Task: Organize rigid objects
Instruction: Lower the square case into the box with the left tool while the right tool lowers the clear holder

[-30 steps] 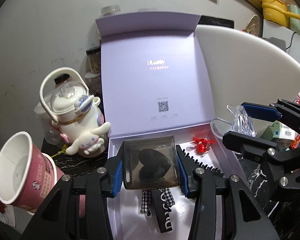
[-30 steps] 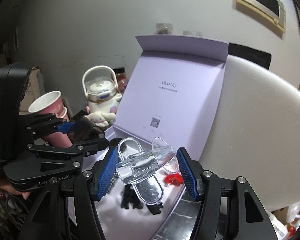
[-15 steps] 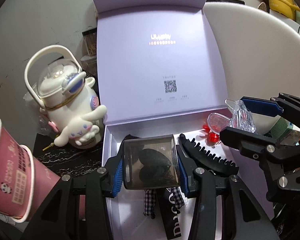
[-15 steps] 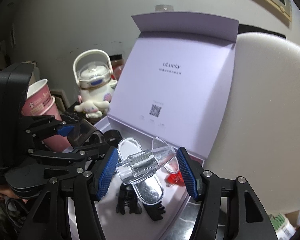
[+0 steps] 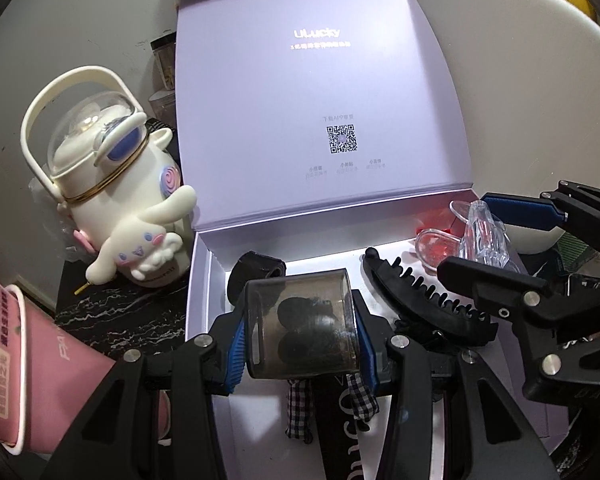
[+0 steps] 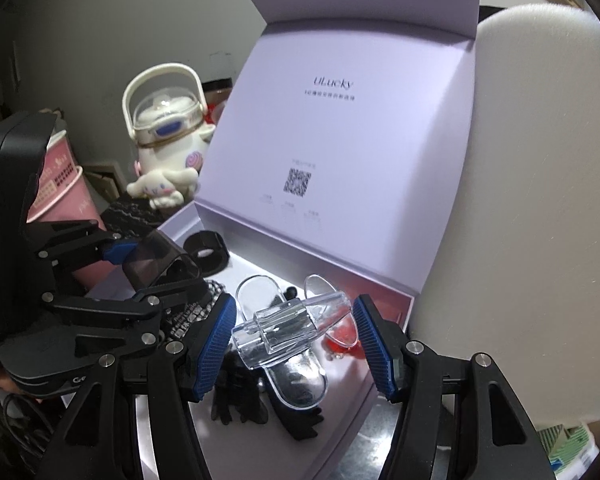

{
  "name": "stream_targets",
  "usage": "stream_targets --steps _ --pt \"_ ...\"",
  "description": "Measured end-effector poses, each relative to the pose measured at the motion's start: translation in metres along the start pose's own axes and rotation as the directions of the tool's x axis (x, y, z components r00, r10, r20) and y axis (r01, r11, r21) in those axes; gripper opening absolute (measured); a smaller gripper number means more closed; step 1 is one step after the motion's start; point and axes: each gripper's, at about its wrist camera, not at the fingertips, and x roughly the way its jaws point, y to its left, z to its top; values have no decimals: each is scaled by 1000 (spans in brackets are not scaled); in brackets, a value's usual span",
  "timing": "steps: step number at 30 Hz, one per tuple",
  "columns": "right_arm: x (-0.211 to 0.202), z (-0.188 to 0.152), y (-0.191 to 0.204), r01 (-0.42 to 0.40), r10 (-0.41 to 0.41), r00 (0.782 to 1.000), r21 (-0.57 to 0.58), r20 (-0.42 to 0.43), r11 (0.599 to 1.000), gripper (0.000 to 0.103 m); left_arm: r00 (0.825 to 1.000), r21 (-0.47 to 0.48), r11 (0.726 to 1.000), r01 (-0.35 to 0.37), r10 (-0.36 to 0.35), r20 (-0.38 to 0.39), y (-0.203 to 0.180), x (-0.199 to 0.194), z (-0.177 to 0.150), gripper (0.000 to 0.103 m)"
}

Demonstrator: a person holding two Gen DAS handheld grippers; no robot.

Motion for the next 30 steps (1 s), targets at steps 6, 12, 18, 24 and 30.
stream_targets --steps 6,12,18,24,30 --pt "9 -4 -3 6 -6 1000 8 -30 1000 61 1000 14 1000 -2 2 -10 -3 7 4 44" --pt "16 -7 -6 15 -14 998 6 -60 1000 61 996 4 999 33 -32 -79 -4 32 8 44" --pt "21 -7 -10 10 -9 997 13 -78 1000 61 993 -11 999 49 -50 -107 2 42 12 44" --pt "30 -5 -9 10 -9 995 11 -103 1000 61 989 -21 999 48 -51 -140 6 55 13 44" --pt "34 -4 -8 12 -10 994 12 -110 1000 61 991 -7 999 36 -37 -129 -2 58 12 44"
